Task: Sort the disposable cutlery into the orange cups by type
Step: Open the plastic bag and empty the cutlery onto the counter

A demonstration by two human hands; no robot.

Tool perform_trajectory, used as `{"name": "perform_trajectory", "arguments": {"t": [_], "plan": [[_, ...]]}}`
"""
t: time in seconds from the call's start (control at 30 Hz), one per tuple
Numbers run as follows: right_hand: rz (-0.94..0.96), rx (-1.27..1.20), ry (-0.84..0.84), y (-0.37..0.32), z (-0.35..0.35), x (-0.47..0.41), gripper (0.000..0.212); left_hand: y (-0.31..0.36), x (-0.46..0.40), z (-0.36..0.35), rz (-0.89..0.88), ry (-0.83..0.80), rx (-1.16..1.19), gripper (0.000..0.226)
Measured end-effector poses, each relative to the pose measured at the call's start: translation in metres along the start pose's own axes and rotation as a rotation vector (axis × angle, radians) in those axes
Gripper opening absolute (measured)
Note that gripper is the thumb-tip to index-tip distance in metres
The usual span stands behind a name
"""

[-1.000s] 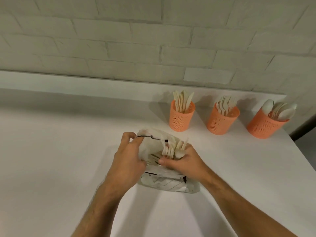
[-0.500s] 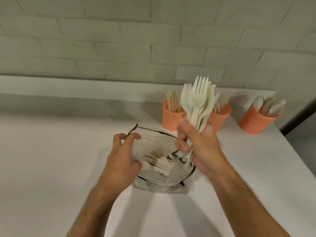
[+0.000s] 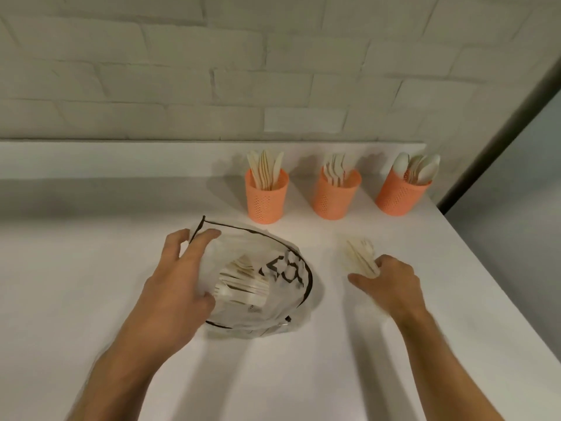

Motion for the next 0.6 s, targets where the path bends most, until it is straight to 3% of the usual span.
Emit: {"name": "perform_trajectory", "arguments": {"t": [0.17, 0.2, 0.3, 0.37, 0.4, 0.47, 0.6], "plan": [[0.006, 0.121, -0.061, -0.004, 0.012, 0.009, 0.074, 0.006, 0.004, 0.01, -0.107, 0.014, -0.144, 0.071], [0.076, 0.091, -0.016, -0.018, 0.021, 0.015, 0.064, 0.008, 0.003, 0.014, -0.147, 0.055, -0.127, 0.064], [0.428, -0.202, 0.071, -0.088, 0.052, 0.054, 0.011, 0.003, -0.007, 0.031, -0.124, 0.181, 0.087, 0.031], [0.612, -0.405, -0.093, -0.138, 0.053, 0.095, 0.024, -0.004, -0.02, 0.036, -0.042, 0.21, 0.169, 0.017], [0.682, -0.438, -0.221, -0.16, 0.044, 0.115, 0.029, -0.009, -0.026, 0.035, -0.003, 0.206, 0.198, 0.021], [0.784, -0.303, -0.389, -0.189, 0.005, 0.139, 0.034, -0.022, -0.036, 0.031, 0.078, 0.145, 0.366, 0.036], [0.887, 0.112, -0.432, -0.205, -0.075, 0.13, 0.034, -0.031, -0.037, 0.014, 0.222, -0.061, 0.761, 0.039]]}}
Point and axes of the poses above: each hand's wrist, its own x-axis away from the middle knuckle, its own z-axis out of the back of the hand, y = z × x, the point moved 8 cm from there along -x, towards the middle knuckle, and after that the axes turned 6 degrees about -x, right-handed, at the moved point
